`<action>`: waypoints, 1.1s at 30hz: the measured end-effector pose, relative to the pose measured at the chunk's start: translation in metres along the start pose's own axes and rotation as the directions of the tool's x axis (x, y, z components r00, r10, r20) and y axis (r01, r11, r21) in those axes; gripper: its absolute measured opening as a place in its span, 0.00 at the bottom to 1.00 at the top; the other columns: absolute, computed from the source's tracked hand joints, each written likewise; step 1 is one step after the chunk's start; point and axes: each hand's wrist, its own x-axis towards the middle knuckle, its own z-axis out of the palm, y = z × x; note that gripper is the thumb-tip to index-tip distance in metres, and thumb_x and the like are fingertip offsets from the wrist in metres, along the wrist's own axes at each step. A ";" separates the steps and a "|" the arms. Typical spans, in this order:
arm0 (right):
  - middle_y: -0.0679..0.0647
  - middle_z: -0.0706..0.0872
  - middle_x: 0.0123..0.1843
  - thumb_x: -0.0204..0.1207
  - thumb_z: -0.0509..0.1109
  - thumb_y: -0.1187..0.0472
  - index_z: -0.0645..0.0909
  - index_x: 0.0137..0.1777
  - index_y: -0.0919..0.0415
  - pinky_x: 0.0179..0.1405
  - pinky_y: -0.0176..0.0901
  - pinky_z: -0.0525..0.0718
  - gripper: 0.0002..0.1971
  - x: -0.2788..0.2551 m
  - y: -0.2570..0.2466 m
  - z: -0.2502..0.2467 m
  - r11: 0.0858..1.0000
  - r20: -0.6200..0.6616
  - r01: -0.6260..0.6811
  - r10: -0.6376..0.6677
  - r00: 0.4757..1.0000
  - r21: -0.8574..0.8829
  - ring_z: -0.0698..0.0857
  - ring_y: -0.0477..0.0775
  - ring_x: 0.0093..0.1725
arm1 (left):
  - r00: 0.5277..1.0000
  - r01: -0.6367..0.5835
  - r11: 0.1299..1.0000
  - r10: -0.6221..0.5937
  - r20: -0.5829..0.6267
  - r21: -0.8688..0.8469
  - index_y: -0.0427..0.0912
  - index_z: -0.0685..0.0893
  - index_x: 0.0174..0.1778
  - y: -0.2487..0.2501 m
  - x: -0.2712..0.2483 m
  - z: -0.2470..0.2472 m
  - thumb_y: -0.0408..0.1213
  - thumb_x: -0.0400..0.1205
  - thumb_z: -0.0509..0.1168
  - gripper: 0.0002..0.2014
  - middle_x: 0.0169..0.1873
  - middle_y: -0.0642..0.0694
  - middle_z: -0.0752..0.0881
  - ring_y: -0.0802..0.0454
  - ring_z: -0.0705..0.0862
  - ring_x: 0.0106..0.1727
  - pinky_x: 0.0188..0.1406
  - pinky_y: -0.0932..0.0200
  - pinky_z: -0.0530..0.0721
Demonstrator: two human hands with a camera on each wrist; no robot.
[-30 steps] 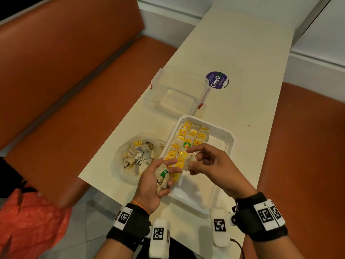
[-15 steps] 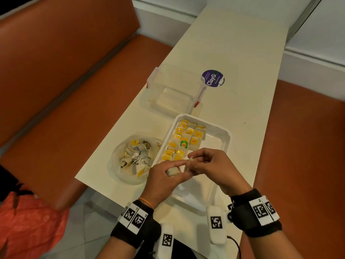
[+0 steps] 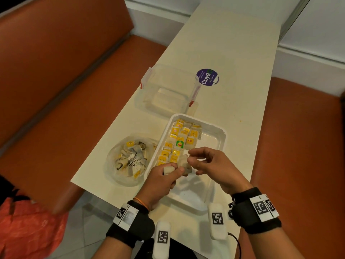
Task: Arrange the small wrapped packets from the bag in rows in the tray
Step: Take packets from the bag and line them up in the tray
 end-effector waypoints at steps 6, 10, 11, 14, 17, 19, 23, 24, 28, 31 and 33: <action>0.58 0.95 0.52 0.78 0.81 0.56 0.91 0.59 0.58 0.49 0.44 0.90 0.12 0.006 0.017 0.003 0.998 0.118 -0.056 0.052 0.992 0.036 0.94 0.55 0.52 | 0.998 0.002 0.997 -0.007 0.068 0.072 0.46 0.92 0.40 0.006 0.001 -0.003 0.44 0.87 0.72 0.11 0.24 0.51 0.78 0.57 0.71 0.25 0.23 0.66 0.68; 0.57 0.95 0.47 0.79 0.80 0.58 0.92 0.53 0.59 0.46 0.43 0.89 0.06 0.016 0.029 0.011 0.999 0.055 -0.039 0.038 0.998 0.022 0.92 0.50 0.45 | 0.999 0.035 0.991 -0.038 0.025 0.132 0.38 0.93 0.41 0.004 0.007 -0.002 0.49 0.85 0.73 0.17 0.23 0.51 0.78 0.55 0.71 0.26 0.23 0.65 0.68; 0.56 0.94 0.46 0.80 0.80 0.59 0.92 0.53 0.60 0.46 0.43 0.89 0.06 0.020 0.032 0.012 0.998 0.037 -0.049 0.048 0.998 0.032 0.91 0.49 0.44 | 0.999 0.053 0.991 -0.053 0.000 0.123 0.39 0.94 0.41 0.003 0.008 -0.001 0.49 0.85 0.73 0.17 0.24 0.52 0.80 0.55 0.71 0.26 0.23 0.64 0.69; 0.58 0.93 0.45 0.81 0.78 0.61 0.90 0.54 0.65 0.45 0.44 0.89 0.07 0.035 0.040 0.013 0.992 -0.042 -0.079 0.083 0.996 0.095 0.90 0.49 0.43 | 0.989 0.103 0.993 -0.095 -0.115 0.063 0.42 0.96 0.44 -0.001 0.011 -0.001 0.45 0.85 0.74 0.12 0.30 0.54 0.90 0.56 0.74 0.25 0.22 0.66 0.71; 0.58 0.92 0.46 0.83 0.77 0.62 0.88 0.54 0.66 0.42 0.42 0.90 0.07 0.053 0.048 0.013 0.990 -0.133 -0.100 0.112 0.985 0.096 0.89 0.48 0.41 | 0.968 0.134 0.991 -0.131 -0.215 0.001 0.43 0.97 0.46 -0.004 0.013 -0.005 0.43 0.84 0.74 0.09 0.38 0.49 0.94 0.61 0.76 0.24 0.21 0.68 0.72; 0.58 0.92 0.46 0.83 0.76 0.62 0.88 0.53 0.65 0.44 0.48 0.91 0.06 0.065 0.054 0.014 0.991 -0.196 -0.121 0.132 0.972 0.063 0.89 0.50 0.40 | 0.961 0.135 0.990 -0.138 -0.239 -0.028 0.43 0.97 0.49 -0.005 0.014 -0.009 0.43 0.84 0.75 0.08 0.41 0.45 0.95 0.62 0.77 0.23 0.21 0.68 0.72; 0.55 0.94 0.46 0.79 0.79 0.56 0.90 0.47 0.57 0.56 0.62 0.92 0.05 0.089 0.067 0.014 0.986 -0.313 -0.166 0.161 0.936 0.009 0.91 0.56 0.45 | 0.963 0.105 0.993 -0.117 -0.242 -0.062 0.40 0.96 0.51 -0.002 0.011 -0.012 0.39 0.85 0.75 0.07 0.38 0.45 0.93 0.66 0.80 0.23 0.20 0.71 0.74; 0.52 0.94 0.45 0.77 0.80 0.54 0.90 0.46 0.54 0.58 0.62 0.92 0.05 0.094 0.069 0.014 0.985 -0.331 -0.174 0.165 0.929 0.002 0.92 0.57 0.47 | 0.965 0.101 0.993 -0.112 -0.238 -0.058 0.40 0.95 0.51 -0.001 0.010 -0.013 0.40 0.85 0.75 0.07 0.38 0.46 0.93 0.66 0.80 0.24 0.21 0.71 0.74; 0.49 0.94 0.45 0.75 0.82 0.52 0.91 0.45 0.51 0.61 0.56 0.90 0.05 0.104 0.072 0.018 0.982 -0.364 -0.188 0.174 0.915 -0.002 0.92 0.55 0.50 | 0.970 0.090 0.995 -0.095 -0.223 -0.031 0.39 0.95 0.49 -0.002 0.008 -0.015 0.42 0.84 0.75 0.09 0.37 0.48 0.92 0.65 0.78 0.25 0.23 0.71 0.73; 0.48 0.95 0.46 0.72 0.84 0.51 0.93 0.48 0.51 0.63 0.57 0.90 0.07 0.108 0.073 0.021 0.982 -0.385 -0.188 0.187 0.904 0.035 0.92 0.54 0.51 | 0.970 0.092 0.996 -0.094 -0.226 -0.022 0.37 0.95 0.47 -0.004 0.007 -0.015 0.41 0.84 0.75 0.10 0.35 0.49 0.91 0.64 0.78 0.25 0.22 0.71 0.73; 0.48 0.95 0.47 0.73 0.84 0.51 0.93 0.49 0.50 0.63 0.55 0.90 0.08 0.110 0.072 0.022 0.982 -0.410 -0.182 0.186 0.893 0.048 0.92 0.53 0.51 | 0.970 0.100 0.995 -0.102 -0.222 -0.019 0.36 0.94 0.46 -0.006 0.007 -0.015 0.41 0.84 0.75 0.11 0.32 0.51 0.90 0.62 0.76 0.24 0.22 0.70 0.72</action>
